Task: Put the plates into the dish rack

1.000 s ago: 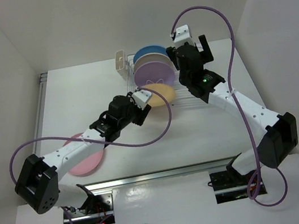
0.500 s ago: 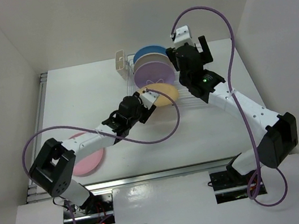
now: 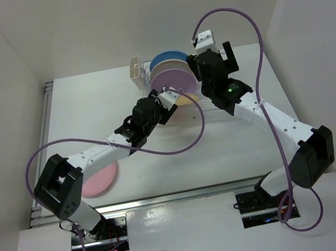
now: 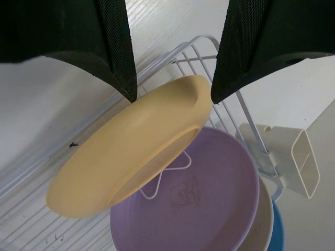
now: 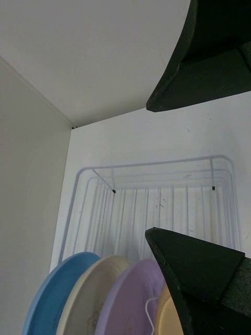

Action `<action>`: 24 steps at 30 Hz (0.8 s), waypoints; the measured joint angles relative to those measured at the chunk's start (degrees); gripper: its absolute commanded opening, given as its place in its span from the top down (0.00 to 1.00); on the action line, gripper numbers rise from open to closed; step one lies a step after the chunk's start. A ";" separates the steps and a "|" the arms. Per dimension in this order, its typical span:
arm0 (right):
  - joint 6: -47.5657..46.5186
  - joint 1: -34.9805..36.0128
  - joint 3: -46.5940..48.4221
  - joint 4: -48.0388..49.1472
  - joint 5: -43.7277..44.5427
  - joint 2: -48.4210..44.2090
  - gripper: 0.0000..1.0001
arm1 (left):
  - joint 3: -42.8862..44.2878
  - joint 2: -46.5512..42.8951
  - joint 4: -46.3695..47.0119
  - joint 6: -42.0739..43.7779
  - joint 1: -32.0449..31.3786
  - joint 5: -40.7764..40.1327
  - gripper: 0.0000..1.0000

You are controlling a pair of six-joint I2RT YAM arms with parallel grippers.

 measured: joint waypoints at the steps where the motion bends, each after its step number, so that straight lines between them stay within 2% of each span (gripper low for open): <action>1: 0.00 0.00 0.00 -0.02 -0.02 0.02 0.00 | 0.35 0.07 0.07 0.00 0.00 0.00 0.35; 6: 0.22 0.00 0.00 -0.13 -0.28 0.02 0.00 | 2.64 2.49 0.63 -0.04 0.02 -0.24 0.35; 15: 1.92 -0.17 0.00 -2.12 -1.51 0.02 0.00 | 13.00 11.50 -2.03 -0.39 3.08 -0.24 0.32; 24: 3.26 -0.39 -0.09 -3.63 -2.21 0.07 0.00 | 17.79 12.68 -3.10 0.00 8.07 0.37 0.29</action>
